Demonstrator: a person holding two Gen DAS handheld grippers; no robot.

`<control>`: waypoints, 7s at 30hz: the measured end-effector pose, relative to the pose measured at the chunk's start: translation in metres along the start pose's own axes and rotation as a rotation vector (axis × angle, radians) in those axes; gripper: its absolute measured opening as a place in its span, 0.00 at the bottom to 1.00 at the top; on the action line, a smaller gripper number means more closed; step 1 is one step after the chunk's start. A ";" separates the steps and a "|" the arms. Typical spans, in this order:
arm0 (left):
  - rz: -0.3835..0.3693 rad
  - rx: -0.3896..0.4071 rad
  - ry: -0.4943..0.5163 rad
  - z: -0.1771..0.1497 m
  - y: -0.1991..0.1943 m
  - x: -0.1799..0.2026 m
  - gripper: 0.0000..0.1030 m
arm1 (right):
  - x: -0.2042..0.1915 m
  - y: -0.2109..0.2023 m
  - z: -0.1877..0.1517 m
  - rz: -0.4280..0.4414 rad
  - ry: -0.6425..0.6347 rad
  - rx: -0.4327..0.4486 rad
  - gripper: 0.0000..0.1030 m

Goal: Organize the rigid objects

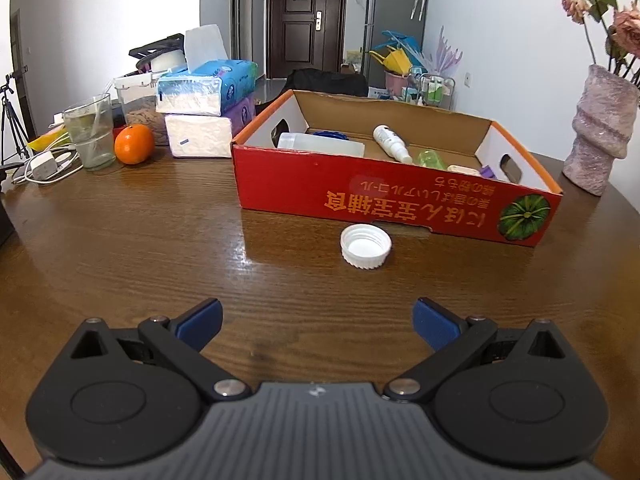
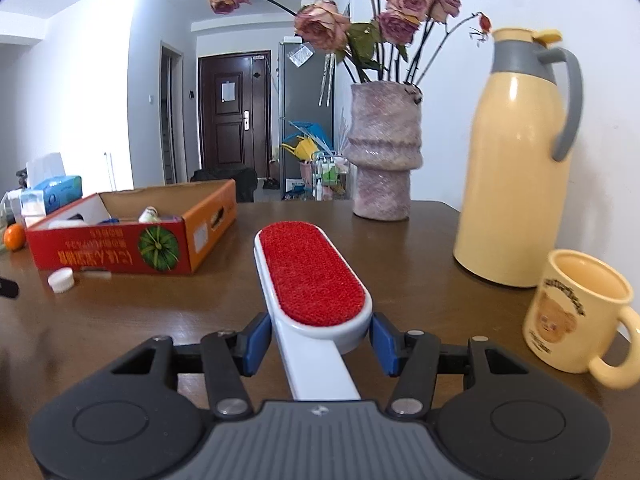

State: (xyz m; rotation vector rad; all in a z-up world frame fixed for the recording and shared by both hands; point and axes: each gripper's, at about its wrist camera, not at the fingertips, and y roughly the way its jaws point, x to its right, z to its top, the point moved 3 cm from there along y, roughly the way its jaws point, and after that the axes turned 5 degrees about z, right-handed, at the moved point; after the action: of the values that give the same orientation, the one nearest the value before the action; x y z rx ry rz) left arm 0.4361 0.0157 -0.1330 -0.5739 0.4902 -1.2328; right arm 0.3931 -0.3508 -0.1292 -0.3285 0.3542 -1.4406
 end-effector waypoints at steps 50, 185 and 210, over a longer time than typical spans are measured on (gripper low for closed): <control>-0.116 0.077 0.060 0.033 0.042 0.030 0.39 | -0.064 0.029 0.021 -0.033 0.006 0.089 0.52; -0.096 0.323 0.037 0.017 -0.208 -0.049 1.00 | -0.163 -0.118 0.092 0.159 -0.036 0.139 1.00; -0.053 0.341 0.026 -0.105 -0.323 -0.072 1.00 | -0.156 -0.265 0.010 0.189 -0.057 0.170 1.00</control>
State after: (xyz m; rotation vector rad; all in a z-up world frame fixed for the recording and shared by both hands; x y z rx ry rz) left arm 0.1158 -0.0030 -0.0008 -0.2826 0.2779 -1.3399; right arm 0.1438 -0.2226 -0.0010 -0.1921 0.2090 -1.2630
